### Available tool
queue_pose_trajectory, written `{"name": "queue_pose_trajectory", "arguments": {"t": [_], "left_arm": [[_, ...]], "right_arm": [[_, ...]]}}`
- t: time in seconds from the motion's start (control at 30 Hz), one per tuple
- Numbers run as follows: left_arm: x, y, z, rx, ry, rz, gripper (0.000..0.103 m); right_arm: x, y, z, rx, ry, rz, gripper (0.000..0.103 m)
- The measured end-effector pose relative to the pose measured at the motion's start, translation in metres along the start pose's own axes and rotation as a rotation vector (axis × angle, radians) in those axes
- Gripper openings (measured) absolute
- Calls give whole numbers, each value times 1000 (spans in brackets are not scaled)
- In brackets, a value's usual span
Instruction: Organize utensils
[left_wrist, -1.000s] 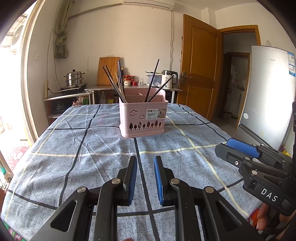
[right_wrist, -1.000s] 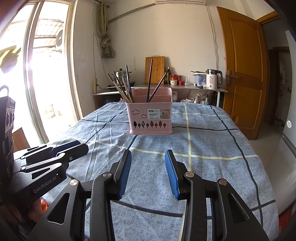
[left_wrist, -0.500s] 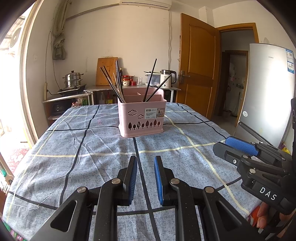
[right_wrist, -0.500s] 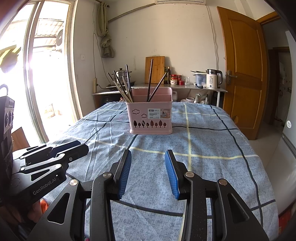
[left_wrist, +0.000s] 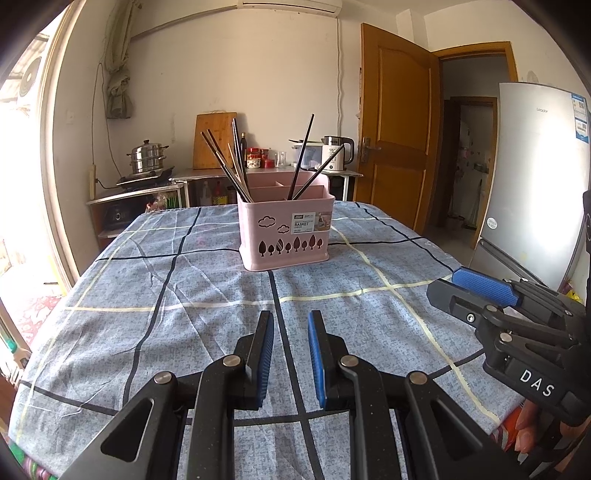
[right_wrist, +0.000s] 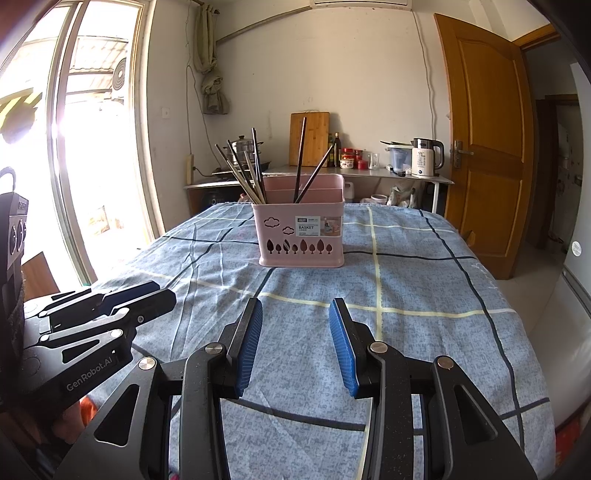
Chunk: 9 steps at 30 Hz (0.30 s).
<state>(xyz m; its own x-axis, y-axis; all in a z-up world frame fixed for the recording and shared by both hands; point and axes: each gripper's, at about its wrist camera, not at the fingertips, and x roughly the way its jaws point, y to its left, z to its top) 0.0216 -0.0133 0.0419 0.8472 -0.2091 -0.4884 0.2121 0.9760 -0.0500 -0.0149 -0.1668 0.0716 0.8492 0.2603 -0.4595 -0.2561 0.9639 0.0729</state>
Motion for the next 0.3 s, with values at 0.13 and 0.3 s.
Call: {"name": "queue_pose_trajectory", "arguments": {"t": [0.13, 0.3], "left_arm": [[-1, 0, 1, 2, -3, 5, 18], [-2, 2, 1, 1, -7, 6, 18]], "right_arm": [[-1, 0, 0, -1, 2, -1, 39], [-1, 1, 0, -2, 1, -1, 39]]}}
